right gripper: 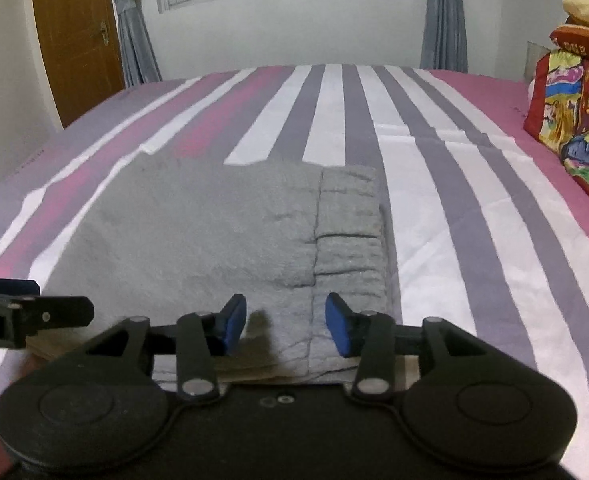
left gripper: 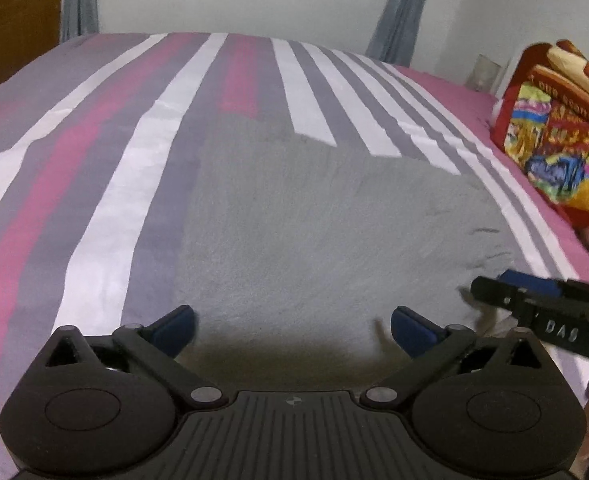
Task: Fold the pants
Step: 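Press the folded sweatpants flat with both open tools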
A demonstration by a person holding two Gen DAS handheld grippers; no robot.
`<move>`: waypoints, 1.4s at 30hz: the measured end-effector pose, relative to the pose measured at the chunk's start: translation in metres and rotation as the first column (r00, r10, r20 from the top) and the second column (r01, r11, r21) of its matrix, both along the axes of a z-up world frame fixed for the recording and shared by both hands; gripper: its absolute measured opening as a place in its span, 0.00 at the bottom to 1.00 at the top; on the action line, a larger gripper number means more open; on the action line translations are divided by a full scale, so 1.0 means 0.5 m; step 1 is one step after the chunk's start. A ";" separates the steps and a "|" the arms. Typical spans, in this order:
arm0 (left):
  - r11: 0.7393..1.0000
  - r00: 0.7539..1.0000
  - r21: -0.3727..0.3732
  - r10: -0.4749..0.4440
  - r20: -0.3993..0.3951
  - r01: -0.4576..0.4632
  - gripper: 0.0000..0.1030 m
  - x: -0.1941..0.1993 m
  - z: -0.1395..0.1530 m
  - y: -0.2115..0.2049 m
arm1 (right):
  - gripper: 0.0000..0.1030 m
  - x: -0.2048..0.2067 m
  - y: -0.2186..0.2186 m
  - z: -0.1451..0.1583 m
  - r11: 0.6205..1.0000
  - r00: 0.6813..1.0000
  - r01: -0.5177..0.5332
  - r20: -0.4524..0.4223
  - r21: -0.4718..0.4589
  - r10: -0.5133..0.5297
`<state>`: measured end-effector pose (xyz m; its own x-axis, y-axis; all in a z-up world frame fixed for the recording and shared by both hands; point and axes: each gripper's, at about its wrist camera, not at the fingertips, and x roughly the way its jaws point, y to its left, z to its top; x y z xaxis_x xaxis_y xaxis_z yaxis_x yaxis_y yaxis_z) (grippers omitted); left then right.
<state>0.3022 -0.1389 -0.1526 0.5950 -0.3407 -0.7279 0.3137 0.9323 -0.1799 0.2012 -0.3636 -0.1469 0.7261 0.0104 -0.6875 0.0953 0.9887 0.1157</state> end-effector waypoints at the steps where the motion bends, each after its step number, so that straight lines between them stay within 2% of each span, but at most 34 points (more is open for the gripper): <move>1: 1.000 1.000 -0.009 -0.001 0.006 0.002 1.00 -0.004 0.009 -0.003 | 0.42 -0.004 -0.002 0.003 1.000 1.000 0.009 0.013 0.002 -0.009; 4: 1.000 0.999 -0.016 -0.026 0.022 0.026 1.00 -0.014 0.022 -0.022 | 0.41 -0.010 -0.004 0.010 1.000 0.998 0.030 0.056 -0.006 -0.030; 5: 0.999 0.999 -0.012 -0.038 0.015 0.039 1.00 -0.013 0.019 -0.031 | 0.41 -0.008 -0.005 0.004 0.999 0.999 0.029 0.044 -0.017 -0.029; 8: 0.998 0.998 0.034 -0.061 -0.029 0.062 1.00 -0.004 -0.015 -0.054 | 0.41 0.003 -0.009 -0.035 0.999 0.999 0.024 -0.028 -0.029 -0.025; 13: 0.985 0.993 0.135 -0.110 0.030 0.105 1.00 -0.022 -0.043 -0.081 | 0.41 0.002 -0.012 -0.055 0.999 0.999 0.028 -0.015 -0.029 -0.028; 17: 0.981 0.994 0.166 -0.108 0.015 0.104 1.00 -0.023 -0.033 -0.095 | 0.41 -0.004 -0.027 -0.058 0.998 0.999 0.053 0.012 0.030 -0.053; 21: 0.995 0.998 0.079 -0.064 -0.020 0.066 1.00 -0.011 -0.022 -0.075 | 0.42 -0.003 -0.042 -0.054 0.996 0.998 0.055 0.017 0.071 -0.056; 25: 0.994 0.997 0.077 -0.074 -0.018 0.075 1.00 -0.013 -0.031 -0.071 | 0.42 -0.004 -0.045 -0.052 0.995 0.998 0.055 0.018 0.084 -0.057; 28: 0.998 0.999 0.050 -0.036 -0.028 0.037 1.00 -0.014 -0.031 -0.064 | 0.51 -0.002 -0.032 -0.048 0.998 0.999 0.032 0.014 0.054 -0.033; 31: 0.992 1.000 0.127 0.007 -0.021 -0.004 1.00 -0.015 -0.018 -0.073 | 0.52 -0.005 -0.018 -0.031 1.000 1.000 0.013 0.019 0.022 -0.013; 34: 0.975 0.999 0.221 0.024 0.024 -0.028 1.00 -0.032 -0.003 -0.084 | 0.52 -0.022 -0.015 -0.005 0.999 0.999 0.019 0.041 0.027 -0.020; 42: 0.972 0.995 0.225 0.049 0.085 -0.068 1.00 -0.074 0.044 -0.069 | 0.54 -0.070 -0.009 0.009 0.998 0.999 0.026 0.022 0.064 -0.028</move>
